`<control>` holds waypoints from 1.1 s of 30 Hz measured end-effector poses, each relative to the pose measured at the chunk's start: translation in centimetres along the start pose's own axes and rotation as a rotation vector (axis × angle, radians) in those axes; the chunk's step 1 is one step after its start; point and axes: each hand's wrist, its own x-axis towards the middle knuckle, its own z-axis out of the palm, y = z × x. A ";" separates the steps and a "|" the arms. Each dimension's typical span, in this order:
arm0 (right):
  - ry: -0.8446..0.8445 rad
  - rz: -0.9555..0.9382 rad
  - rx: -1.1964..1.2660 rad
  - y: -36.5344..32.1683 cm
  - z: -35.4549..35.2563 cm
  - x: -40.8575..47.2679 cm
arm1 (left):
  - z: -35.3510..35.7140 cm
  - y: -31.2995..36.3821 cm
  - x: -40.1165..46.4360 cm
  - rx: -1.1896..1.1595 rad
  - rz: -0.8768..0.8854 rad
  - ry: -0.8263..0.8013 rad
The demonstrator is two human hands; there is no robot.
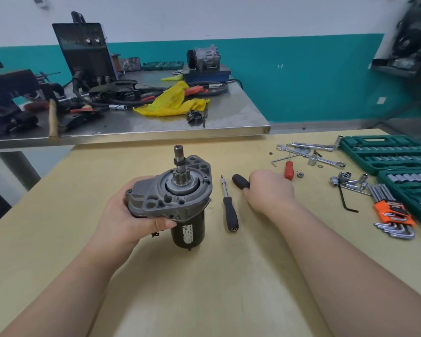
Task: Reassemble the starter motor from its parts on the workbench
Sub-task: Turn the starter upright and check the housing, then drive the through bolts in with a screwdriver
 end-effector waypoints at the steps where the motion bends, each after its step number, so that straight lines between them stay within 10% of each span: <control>1: 0.018 -0.009 0.046 0.1 -0.2 -0.1 | -0.1 -0.1 0.1 -0.008 0.002 -0.004; 8: 0.181 -0.189 0.916 -2.4 -9.2 -2.3 | 0.1 0.2 0.6 -0.026 -0.012 -0.035; 15: 0.422 -0.456 1.241 -4.8 -16.0 -6.1 | 0.4 0.7 0.2 -0.013 -0.017 -0.031; 33: 0.420 -0.685 1.322 -4.9 -16.2 -7.8 | 0.2 0.4 0.2 0.038 -0.017 -0.009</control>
